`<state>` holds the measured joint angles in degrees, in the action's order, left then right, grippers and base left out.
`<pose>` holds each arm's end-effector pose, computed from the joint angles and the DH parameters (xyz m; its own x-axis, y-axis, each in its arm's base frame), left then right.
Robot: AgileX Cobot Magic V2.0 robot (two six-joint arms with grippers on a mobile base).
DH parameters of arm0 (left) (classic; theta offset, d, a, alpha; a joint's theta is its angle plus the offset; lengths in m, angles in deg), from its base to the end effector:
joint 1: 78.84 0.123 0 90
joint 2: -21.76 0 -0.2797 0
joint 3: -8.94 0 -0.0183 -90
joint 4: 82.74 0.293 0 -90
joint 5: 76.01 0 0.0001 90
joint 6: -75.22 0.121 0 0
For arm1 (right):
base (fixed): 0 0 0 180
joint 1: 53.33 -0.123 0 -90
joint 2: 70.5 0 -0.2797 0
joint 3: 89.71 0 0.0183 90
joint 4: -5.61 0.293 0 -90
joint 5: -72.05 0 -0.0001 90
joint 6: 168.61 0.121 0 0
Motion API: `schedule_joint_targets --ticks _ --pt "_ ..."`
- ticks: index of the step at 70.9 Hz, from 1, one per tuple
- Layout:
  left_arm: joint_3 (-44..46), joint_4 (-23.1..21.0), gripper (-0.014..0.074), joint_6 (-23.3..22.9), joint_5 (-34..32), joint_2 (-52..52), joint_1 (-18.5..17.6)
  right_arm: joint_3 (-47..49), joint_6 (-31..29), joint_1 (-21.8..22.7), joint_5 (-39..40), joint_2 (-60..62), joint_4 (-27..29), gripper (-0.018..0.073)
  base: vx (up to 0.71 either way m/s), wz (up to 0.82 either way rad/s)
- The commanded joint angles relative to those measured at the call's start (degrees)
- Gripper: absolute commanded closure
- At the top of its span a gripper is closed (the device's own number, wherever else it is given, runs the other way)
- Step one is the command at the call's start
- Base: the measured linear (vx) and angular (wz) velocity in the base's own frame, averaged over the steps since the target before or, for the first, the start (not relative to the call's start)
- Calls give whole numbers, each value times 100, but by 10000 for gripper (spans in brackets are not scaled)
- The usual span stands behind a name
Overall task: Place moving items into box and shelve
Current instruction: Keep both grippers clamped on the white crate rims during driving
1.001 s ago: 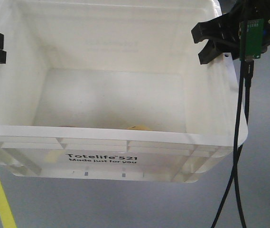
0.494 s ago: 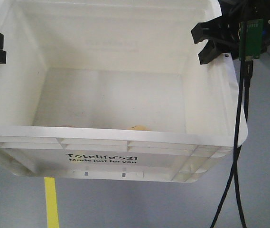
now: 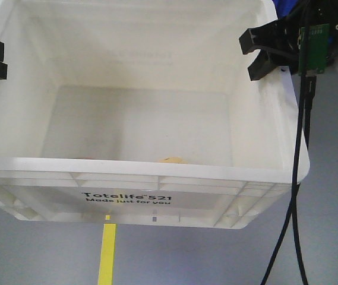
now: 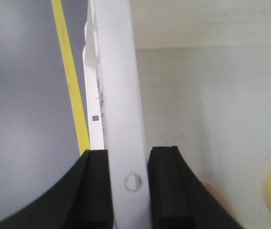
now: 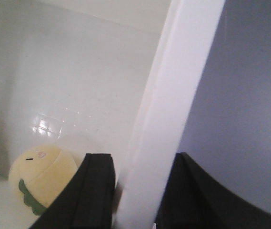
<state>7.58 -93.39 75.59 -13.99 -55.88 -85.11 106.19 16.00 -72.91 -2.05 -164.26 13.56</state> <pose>0.2960 -0.0524 0.3778 -0.7828 0.0052 -0.6223 0.1474 0.9730 -0.1774 0.3314 0.1350 0.3759 -0.8709 -0.1852 -0.4551 -0.2902 0.9413 0.1724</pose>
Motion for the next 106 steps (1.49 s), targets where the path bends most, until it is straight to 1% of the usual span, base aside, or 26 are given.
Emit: schedule_joint_targets --ticks 1,32,106 --pt "244 -702 601 -37 -776 207 -70 247 -185 -77 498 307 757 562 30 46" --pt "244 -702 601 -37 -772 207 -70 247 -185 -77 353 307 753 562 34 31" --pt "244 -702 601 -37 -772 207 -70 247 -185 -77 356 307 755 562 44 14"
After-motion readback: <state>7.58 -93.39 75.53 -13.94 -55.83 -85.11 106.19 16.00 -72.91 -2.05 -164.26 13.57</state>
